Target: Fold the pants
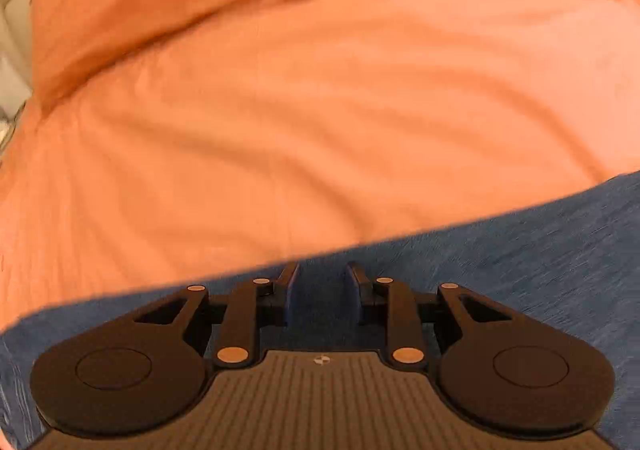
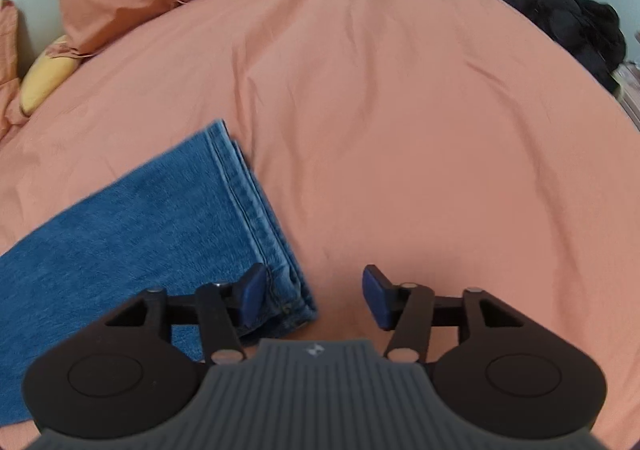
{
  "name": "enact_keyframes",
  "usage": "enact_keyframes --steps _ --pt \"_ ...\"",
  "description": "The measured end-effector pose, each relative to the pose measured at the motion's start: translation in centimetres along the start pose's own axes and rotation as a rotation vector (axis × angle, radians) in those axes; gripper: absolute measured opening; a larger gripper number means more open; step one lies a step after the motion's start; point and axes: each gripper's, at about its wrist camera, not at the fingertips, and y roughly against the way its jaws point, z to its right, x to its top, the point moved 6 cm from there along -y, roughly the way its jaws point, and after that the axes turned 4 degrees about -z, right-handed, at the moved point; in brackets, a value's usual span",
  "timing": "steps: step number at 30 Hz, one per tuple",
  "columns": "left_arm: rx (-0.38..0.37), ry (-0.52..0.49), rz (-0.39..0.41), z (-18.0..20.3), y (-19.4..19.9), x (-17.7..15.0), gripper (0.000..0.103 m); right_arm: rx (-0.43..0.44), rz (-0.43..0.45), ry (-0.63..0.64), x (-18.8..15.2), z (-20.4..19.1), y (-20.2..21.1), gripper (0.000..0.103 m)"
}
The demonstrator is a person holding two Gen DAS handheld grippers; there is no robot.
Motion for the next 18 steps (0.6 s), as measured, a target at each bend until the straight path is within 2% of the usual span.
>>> enact_keyframes --steps 2,5,7,10,14,18 --pt "-0.048 -0.003 0.037 0.8 1.5 0.7 0.033 0.027 0.026 0.019 1.1 -0.1 0.9 0.056" --pt "-0.182 -0.002 0.061 3.7 3.3 1.6 0.033 0.088 0.033 0.048 2.7 -0.8 1.0 0.058" --pt "-0.239 -0.047 0.078 6.6 4.4 2.0 0.033 0.139 -0.003 0.047 3.1 -1.2 -0.1 0.054" --pt "-0.33 -0.19 0.053 11.3 4.6 1.8 0.033 0.172 -0.053 0.057 3.5 -1.6 -2.2 0.043" --pt "-0.39 -0.326 0.033 16.4 4.0 1.1 0.031 0.212 -0.099 0.056 3.7 -1.2 -4.4 0.043" --pt "-0.431 -0.33 -0.028 19.4 2.9 0.0 0.024 0.272 -0.125 0.032 3.8 -0.5 -6.3 0.044"
